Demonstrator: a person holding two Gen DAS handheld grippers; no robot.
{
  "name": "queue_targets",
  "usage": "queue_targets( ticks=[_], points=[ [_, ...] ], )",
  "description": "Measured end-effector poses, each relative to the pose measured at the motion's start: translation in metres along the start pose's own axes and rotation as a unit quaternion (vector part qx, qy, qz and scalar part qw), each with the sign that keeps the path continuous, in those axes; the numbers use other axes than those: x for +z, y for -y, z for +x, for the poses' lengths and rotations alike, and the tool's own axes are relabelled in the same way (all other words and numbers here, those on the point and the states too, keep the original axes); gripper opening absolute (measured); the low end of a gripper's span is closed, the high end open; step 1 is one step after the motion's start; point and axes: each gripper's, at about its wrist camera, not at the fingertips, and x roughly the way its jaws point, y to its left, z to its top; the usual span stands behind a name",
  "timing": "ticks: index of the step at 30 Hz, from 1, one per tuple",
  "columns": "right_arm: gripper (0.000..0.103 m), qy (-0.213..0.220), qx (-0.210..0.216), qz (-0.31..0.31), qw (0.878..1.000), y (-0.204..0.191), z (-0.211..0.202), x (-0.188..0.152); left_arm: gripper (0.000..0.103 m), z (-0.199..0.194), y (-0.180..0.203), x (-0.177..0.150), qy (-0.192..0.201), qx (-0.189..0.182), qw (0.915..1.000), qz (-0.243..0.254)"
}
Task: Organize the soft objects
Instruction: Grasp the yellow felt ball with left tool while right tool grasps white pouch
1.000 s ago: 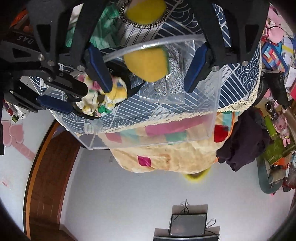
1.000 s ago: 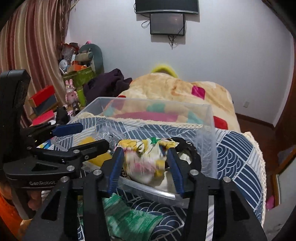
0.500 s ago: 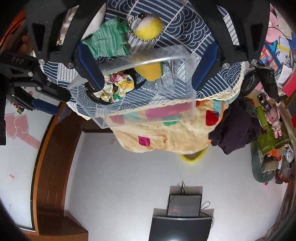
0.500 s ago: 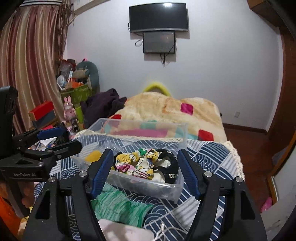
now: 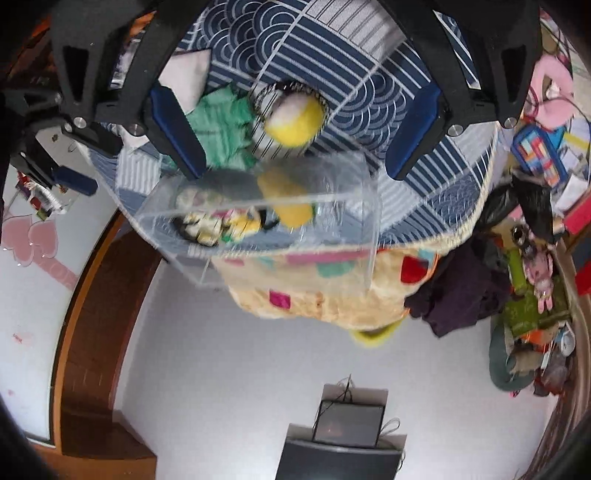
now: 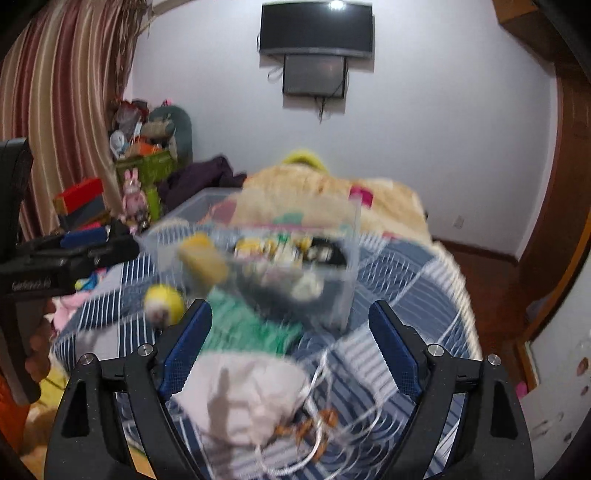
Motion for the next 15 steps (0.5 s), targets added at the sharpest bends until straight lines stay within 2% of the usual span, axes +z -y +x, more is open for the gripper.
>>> queue_targets(
  ticks=[2,6,8,10,12,15],
  points=[
    [0.085,-0.029,0.010,0.009,0.999,0.002,0.013,-0.009,0.099,0.010,0.001,-0.008,-0.017,0.006,0.9998,0.001],
    [0.085,-0.060,0.022,0.027,0.998,0.004,0.023,-0.025,0.099,0.028,-0.002,-0.021,-0.039,0.017,0.9991,0.000],
    [0.084,-0.069,0.032,0.031,0.997,0.005,0.027,-0.030,0.095,0.032,-0.003,-0.025,-0.042,0.019,0.9989,-0.003],
    [0.076,-0.073,0.039,0.032,0.996,0.006,0.027,-0.033,0.082,0.037,-0.003,-0.027,-0.051,0.018,0.9986,0.000],
    [0.059,-0.080,0.057,0.036,0.995,0.009,0.028,-0.035,0.078,0.041,-0.002,-0.029,-0.057,0.014,0.9983,0.000],
    [0.048,-0.077,0.070,0.037,0.994,0.010,0.023,-0.037,0.073,0.045,0.001,-0.032,-0.058,0.006,0.9983,0.001]
  ],
)
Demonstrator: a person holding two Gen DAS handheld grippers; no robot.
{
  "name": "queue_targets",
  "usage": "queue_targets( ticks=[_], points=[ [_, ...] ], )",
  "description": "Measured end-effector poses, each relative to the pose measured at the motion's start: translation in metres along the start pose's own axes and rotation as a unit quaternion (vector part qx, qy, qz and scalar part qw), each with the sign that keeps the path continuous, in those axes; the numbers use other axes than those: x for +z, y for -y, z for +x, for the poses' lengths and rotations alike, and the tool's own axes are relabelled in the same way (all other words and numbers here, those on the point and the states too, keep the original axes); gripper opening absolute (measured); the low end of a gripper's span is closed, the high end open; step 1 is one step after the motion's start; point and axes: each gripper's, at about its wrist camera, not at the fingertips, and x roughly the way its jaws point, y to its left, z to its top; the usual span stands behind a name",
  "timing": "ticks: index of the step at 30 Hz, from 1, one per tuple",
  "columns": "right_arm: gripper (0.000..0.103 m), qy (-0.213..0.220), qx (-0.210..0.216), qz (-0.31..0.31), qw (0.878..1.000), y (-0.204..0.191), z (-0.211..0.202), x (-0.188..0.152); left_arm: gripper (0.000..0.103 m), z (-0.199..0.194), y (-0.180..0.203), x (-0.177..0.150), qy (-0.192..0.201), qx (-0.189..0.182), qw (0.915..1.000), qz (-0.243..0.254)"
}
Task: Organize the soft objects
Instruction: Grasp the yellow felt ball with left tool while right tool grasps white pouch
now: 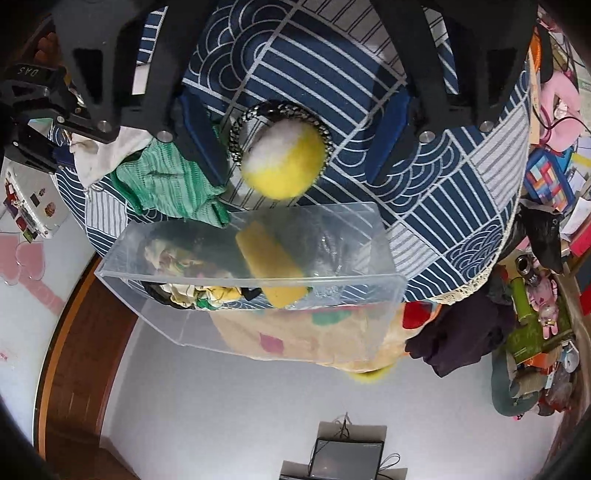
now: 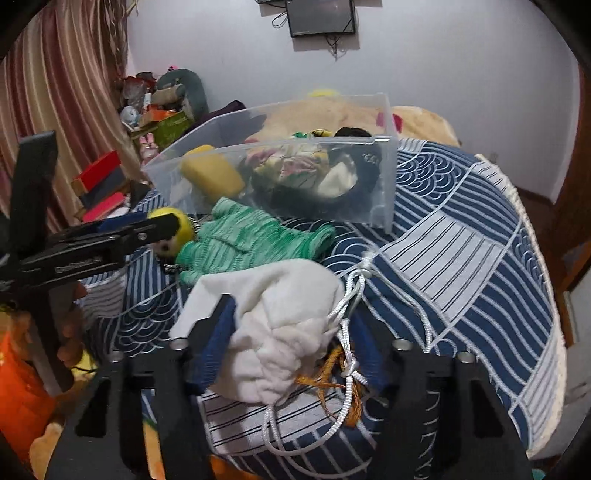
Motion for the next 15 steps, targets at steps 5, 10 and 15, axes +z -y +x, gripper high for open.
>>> queue_targets(
  ticks=[5,10,15],
  points=[
    [0.032,0.011,-0.006,-0.012,1.000,-0.002,-0.010,-0.006,0.046,0.008,0.007,-0.002,-0.013,-0.010,0.9998,0.011],
    [0.030,0.030,-0.013,-0.010,0.999,-0.001,-0.023,-0.005,0.044,0.000,0.008,-0.004,-0.001,-0.010,0.9998,0.016],
    [0.030,0.068,-0.028,0.002,0.997,0.006,-0.043,0.002,0.044,-0.019,0.003,0.000,0.023,-0.004,0.9997,0.011]
  ],
)
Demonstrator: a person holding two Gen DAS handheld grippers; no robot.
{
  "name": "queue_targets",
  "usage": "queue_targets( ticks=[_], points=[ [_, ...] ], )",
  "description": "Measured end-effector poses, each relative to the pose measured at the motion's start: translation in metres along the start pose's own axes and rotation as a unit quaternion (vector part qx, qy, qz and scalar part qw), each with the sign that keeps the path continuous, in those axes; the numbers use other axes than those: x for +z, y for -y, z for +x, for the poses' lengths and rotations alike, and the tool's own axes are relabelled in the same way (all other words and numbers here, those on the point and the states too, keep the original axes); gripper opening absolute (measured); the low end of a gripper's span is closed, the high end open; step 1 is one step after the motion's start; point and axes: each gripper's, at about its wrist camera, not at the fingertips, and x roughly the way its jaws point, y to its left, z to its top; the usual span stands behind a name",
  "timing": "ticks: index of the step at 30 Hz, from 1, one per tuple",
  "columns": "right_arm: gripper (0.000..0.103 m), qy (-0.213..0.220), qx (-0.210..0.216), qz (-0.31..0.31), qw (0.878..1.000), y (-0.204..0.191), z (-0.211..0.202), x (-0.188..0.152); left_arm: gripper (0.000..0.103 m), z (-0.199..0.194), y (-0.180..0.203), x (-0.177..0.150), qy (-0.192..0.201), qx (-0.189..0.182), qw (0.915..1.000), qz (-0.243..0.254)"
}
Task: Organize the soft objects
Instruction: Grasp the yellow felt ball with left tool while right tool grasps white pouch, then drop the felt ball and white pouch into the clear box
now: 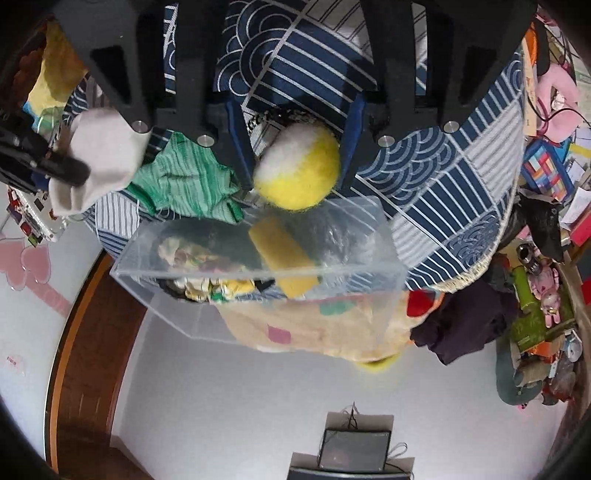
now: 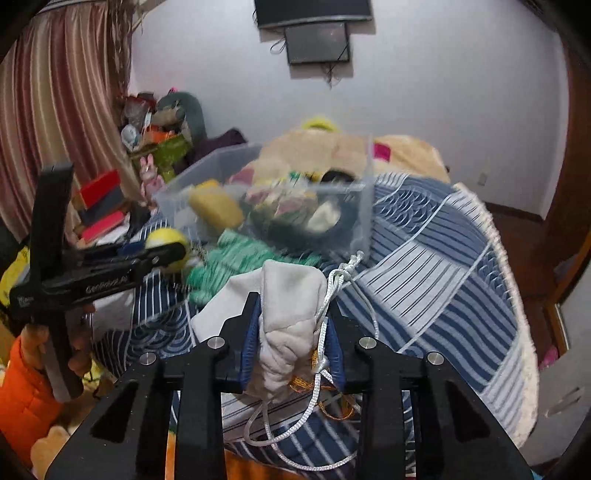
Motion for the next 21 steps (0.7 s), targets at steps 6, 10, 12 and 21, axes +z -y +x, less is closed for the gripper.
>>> queue_targets(
  ticks=[6,10,12,21],
  points=[
    [0.029,0.037,-0.017,0.000,0.999,0.004,-0.016,0.021,0.044,-0.020,-0.007,0.015,0.031,0.002,0.9995,-0.005],
    [0.029,0.064,-0.025,-0.005,0.998,0.003,-0.020,0.041,0.044,-0.029,-0.008,0.025,0.049,0.001,0.9988,-0.002],
    [0.030,0.077,-0.030,-0.008,0.997,0.002,-0.020,0.051,0.044,-0.032,-0.007,0.032,0.059,0.002,0.9983,0.000],
    [0.030,0.120,-0.043,-0.019,0.992,-0.006,-0.001,0.092,0.044,-0.026,-0.010,0.063,0.083,0.013,0.9964,0.006]
  ],
)
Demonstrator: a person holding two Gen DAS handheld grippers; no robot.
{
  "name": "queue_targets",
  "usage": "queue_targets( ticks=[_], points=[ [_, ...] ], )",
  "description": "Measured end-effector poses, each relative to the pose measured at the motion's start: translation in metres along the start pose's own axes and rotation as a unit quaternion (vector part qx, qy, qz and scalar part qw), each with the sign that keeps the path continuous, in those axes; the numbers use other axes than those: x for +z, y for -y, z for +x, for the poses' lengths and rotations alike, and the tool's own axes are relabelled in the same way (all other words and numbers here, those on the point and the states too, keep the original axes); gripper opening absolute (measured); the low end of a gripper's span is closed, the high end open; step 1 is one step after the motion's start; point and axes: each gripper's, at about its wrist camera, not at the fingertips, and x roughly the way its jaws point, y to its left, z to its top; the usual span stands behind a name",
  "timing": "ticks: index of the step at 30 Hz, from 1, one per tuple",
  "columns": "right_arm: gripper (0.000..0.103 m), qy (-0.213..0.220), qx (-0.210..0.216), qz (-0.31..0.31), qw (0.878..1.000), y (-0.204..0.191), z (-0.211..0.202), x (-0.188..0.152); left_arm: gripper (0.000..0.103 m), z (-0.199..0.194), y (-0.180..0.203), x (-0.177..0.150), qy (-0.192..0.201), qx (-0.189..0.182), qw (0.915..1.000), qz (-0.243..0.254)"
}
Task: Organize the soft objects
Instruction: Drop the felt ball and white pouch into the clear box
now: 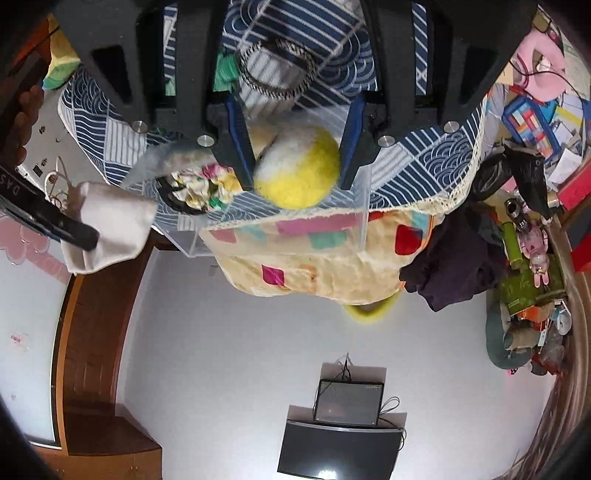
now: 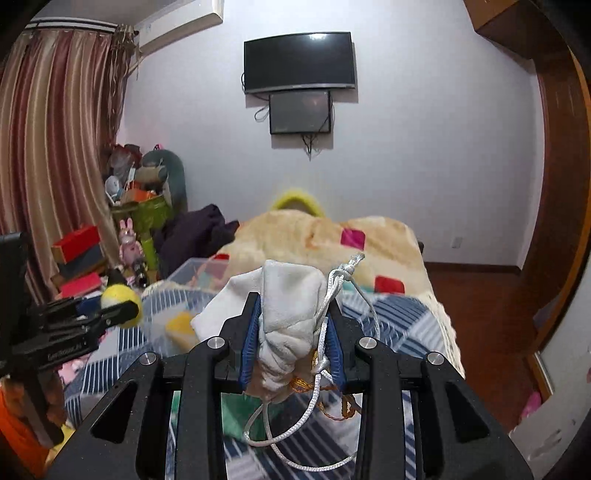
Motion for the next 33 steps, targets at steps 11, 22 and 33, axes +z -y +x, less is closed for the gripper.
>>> queue_targets(
  ticks=[11,22,33],
  points=[
    [0.030,-0.028,0.008,-0.022,0.999,-0.022,0.053,0.003,0.044,0.049,-0.013,0.017,-0.026,0.008,0.9996,-0.005],
    [0.030,-0.100,0.002,-0.057,0.993,-0.028,0.098,-0.011,0.044,0.095,-0.014,0.019,-0.067,-0.010,0.9976,-0.012],
    [0.069,-0.122,-0.012,-0.066,0.990,-0.025,0.097,-0.016,0.061,0.091,-0.006,0.020,-0.069,0.000,0.9976,0.002]
  ],
)
